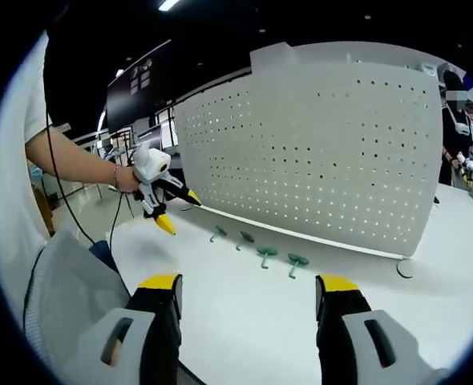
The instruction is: Insert the hook assembly into the mounting plate slot until the hook locks in place.
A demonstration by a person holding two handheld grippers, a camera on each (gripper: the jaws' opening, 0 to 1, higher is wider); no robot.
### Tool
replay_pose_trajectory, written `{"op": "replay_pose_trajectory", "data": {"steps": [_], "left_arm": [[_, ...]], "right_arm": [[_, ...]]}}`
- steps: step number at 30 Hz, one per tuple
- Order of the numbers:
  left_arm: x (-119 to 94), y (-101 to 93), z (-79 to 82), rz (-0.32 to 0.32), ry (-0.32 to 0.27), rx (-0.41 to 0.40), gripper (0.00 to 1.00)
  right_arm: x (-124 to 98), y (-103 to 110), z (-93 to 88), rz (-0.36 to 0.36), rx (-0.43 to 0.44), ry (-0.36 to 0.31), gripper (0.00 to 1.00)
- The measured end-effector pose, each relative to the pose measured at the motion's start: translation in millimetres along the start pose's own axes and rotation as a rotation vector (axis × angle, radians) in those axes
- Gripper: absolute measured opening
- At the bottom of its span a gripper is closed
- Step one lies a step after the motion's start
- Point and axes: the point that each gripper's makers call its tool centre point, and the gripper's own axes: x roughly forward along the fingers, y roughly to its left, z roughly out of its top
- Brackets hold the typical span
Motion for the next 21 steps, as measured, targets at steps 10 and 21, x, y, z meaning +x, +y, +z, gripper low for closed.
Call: {"op": "replay_pose_trajectory", "data": {"steps": [10,21], "left_arm": [[11,8.7,-10.3,-0.027,0.079,0.09,0.8],[25,11.6,-11.8,-0.084,0.16,0.211,0.79]], "right_arm": [[1,-2,-1.6,-0.004,0.003,0.008,0.65],[3,0,-6.5,0.003,0.008,0.021,0.65]]}}
